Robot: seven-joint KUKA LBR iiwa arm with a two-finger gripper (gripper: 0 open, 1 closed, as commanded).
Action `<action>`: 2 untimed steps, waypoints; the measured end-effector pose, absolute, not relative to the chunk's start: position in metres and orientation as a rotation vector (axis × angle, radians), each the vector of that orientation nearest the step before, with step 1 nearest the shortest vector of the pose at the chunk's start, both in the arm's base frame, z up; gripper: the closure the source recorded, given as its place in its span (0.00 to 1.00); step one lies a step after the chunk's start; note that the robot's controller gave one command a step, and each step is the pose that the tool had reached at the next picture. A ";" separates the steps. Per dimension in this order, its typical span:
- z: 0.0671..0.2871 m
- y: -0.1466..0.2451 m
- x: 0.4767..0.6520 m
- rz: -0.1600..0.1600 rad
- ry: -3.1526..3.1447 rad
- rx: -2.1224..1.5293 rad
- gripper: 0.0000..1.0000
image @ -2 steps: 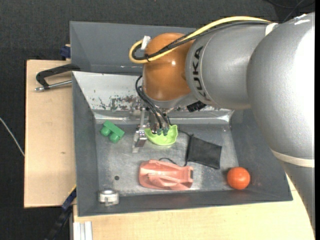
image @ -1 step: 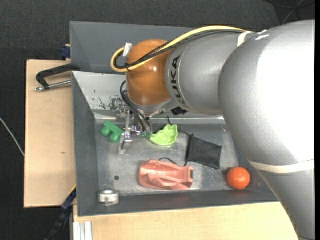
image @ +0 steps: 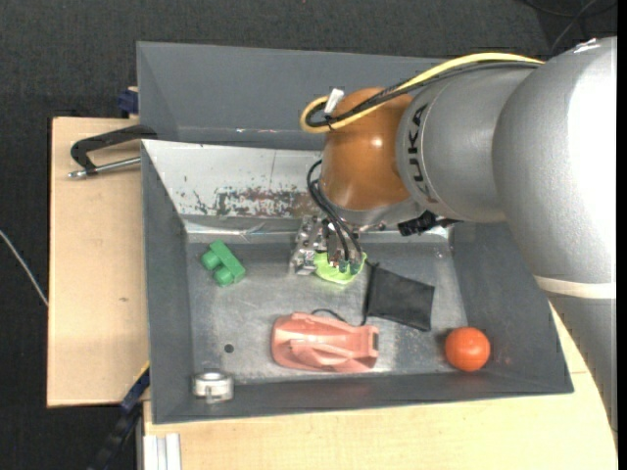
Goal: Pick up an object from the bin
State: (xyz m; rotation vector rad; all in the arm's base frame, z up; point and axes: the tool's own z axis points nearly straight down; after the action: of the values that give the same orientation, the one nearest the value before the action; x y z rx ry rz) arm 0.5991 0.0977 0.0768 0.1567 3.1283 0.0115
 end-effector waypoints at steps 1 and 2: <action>0.077 0.098 0.599 0.010 3.128 0.154 1.00; 0.078 0.098 0.599 0.009 3.129 0.153 1.00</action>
Offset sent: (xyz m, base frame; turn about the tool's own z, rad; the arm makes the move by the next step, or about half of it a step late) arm 0.0000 0.0002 0.0050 0.0000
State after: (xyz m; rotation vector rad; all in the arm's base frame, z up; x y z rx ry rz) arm 0.5990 0.0982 0.0776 0.1531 3.1295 0.0090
